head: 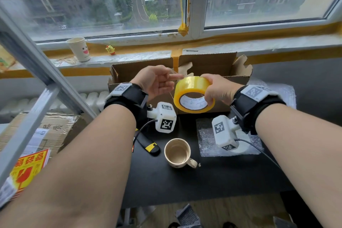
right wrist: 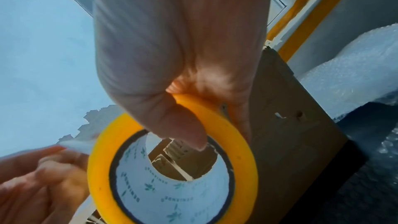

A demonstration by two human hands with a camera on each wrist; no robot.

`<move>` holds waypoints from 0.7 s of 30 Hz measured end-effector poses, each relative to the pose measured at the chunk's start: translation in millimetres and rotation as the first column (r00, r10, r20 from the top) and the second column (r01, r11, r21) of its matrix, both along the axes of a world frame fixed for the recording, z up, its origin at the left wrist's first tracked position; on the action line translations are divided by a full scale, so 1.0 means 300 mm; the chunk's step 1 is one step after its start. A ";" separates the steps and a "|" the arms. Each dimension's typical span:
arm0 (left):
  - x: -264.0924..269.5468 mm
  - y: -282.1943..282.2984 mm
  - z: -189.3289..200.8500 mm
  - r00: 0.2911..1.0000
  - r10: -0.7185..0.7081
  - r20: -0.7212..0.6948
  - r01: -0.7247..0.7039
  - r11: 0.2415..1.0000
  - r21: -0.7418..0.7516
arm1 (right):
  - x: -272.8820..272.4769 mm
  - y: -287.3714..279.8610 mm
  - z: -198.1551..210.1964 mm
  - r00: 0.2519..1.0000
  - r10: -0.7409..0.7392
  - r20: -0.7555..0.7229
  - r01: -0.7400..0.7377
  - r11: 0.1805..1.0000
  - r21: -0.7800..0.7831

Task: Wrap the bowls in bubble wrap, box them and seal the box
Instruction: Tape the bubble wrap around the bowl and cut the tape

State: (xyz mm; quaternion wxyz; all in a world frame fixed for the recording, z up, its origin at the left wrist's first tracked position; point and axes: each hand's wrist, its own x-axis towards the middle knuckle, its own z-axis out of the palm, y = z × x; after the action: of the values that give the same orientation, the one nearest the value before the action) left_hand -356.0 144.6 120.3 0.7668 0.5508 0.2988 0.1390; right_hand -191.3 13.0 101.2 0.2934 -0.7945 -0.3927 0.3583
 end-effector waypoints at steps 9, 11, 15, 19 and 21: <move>-0.013 0.039 -0.019 0.959 0.227 -0.169 -0.193 0.961 0.196 | 0.028 -0.020 -0.001 0.971 -0.217 -0.102 0.223 0.973 0.055; -0.022 0.037 -0.017 0.927 0.173 -0.332 -0.034 0.923 0.384 | 0.032 -0.021 0.006 0.945 -0.265 -0.193 0.285 0.955 0.085; -0.036 0.011 -0.065 0.790 0.056 -0.610 0.341 0.787 0.514 | 0.019 -0.023 0.008 0.913 -0.300 -0.277 0.343 0.931 0.124; -0.031 -0.027 -0.095 0.728 0.026 -0.685 0.452 0.734 0.507 | -0.008 -0.008 0.015 0.902 -0.327 -0.283 0.379 0.913 0.151; -0.017 -0.037 -0.076 0.703 0.002 -0.711 0.487 0.728 0.483 | -0.016 -0.005 0.017 0.890 -0.344 -0.301 0.401 0.903 0.156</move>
State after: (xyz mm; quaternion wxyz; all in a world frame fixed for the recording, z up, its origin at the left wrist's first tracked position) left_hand -361.3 133.6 97.4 0.3825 0.8257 0.4058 -0.0849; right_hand -196.2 11.6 106.3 0.4904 -0.7637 -0.2254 0.3541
